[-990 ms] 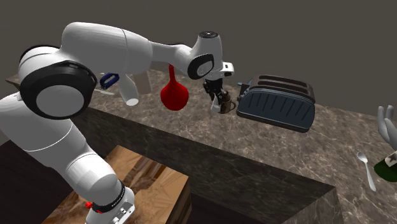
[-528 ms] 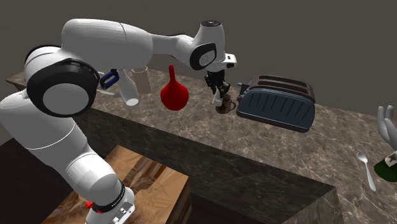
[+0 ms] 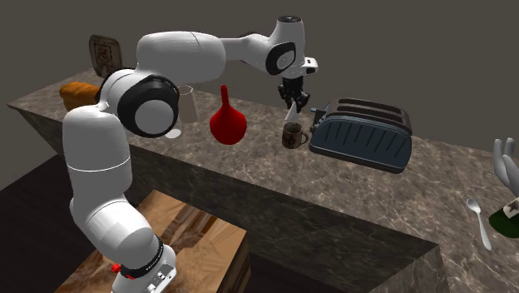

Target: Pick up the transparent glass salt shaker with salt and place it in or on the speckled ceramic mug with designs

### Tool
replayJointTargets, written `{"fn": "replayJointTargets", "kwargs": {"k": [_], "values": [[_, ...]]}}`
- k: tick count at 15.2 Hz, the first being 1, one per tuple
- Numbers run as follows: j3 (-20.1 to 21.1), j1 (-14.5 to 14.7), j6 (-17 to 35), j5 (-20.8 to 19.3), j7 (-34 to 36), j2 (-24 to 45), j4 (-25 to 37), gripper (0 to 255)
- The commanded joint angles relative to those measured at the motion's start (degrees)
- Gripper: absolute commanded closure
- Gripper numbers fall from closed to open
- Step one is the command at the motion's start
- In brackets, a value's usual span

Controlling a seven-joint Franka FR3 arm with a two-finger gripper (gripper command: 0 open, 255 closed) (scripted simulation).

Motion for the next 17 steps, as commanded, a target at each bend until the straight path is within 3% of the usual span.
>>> {"fn": "replayJointTargets", "kwargs": {"k": [1,3,17], "values": [[0.4,-0.4,-3.0,0.9,0.6,5.0,8.0,255],[0.9,-1.2,-6.7,1.8,1.2,10.9,17.4,255],[1.1,-0.4,4.3,2.0,0.9,10.7,6.2,255]]}}
